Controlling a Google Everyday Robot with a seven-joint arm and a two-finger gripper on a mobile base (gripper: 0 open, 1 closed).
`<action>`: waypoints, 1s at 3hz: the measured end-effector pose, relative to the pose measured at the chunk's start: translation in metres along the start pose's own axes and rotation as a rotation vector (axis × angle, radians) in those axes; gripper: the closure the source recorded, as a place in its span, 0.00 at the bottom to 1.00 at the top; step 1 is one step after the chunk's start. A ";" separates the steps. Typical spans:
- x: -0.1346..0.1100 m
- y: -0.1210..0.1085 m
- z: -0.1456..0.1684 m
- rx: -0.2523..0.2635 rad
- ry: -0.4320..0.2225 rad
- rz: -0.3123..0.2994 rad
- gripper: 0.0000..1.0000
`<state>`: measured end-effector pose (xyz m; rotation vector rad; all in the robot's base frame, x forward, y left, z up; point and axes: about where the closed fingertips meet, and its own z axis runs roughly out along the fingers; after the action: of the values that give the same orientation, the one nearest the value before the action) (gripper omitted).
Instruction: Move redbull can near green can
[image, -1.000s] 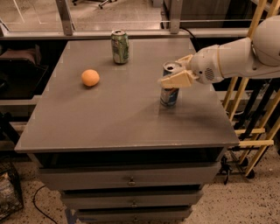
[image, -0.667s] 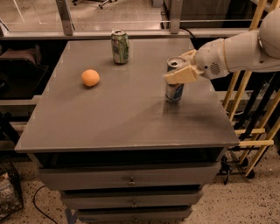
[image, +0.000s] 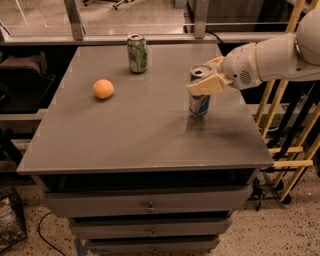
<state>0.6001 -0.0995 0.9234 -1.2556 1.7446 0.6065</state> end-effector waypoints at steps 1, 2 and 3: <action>-0.004 -0.005 0.002 0.029 -0.053 0.009 1.00; -0.020 -0.032 0.009 0.085 -0.118 0.001 1.00; -0.059 -0.073 0.024 0.135 -0.118 -0.041 1.00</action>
Offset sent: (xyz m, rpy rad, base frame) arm 0.0998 0.0213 0.0786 0.1503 -0.2404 -0.0941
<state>0.6825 -0.0786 0.9693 -1.1362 1.6304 0.5198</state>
